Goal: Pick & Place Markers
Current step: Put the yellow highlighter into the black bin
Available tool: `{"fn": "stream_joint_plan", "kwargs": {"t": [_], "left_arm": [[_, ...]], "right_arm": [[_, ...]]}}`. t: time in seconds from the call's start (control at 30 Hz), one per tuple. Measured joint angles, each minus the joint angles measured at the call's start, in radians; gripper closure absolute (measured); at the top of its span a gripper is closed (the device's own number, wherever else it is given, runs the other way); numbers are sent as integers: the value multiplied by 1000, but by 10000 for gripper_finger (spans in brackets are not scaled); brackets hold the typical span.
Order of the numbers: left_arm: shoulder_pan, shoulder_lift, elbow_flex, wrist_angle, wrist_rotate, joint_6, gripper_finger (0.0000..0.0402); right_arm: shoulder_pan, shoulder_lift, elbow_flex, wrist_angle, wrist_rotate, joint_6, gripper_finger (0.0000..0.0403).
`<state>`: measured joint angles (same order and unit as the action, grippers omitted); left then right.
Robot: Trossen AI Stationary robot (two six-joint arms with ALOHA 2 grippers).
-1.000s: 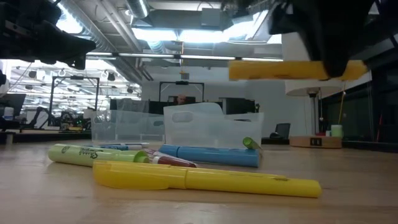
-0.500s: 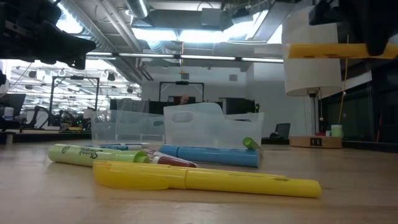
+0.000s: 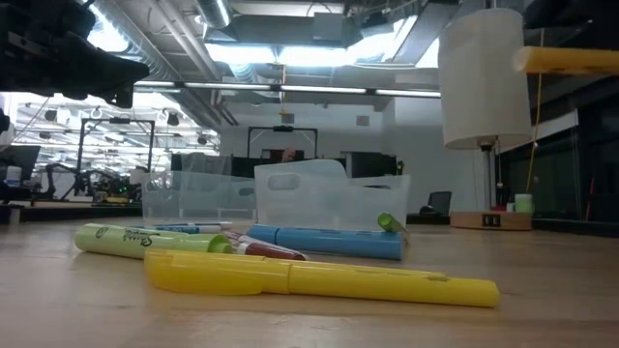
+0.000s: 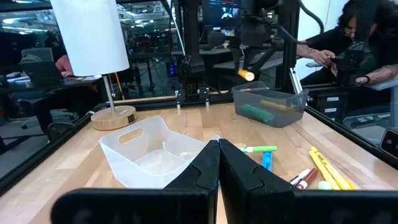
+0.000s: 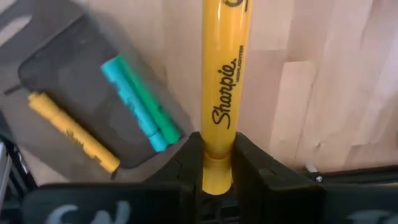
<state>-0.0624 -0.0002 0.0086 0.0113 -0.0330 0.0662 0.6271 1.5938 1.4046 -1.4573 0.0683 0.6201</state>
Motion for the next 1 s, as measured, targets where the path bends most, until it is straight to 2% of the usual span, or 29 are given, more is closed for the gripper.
{"fn": "stream_joint_plan", "kwargs": {"t": [0.6, 0.8, 1.0], "left_arm": [[0, 0, 0, 0, 0, 0, 398], [0, 0, 0, 0, 0, 0, 398], [0, 0, 0, 0, 0, 0, 398]], "right_arm": [[240, 0, -1, 9, -117, 26, 343], [275, 6, -1, 21, -126, 34, 343], [279, 7, -21, 118, -122, 23, 343]]}}
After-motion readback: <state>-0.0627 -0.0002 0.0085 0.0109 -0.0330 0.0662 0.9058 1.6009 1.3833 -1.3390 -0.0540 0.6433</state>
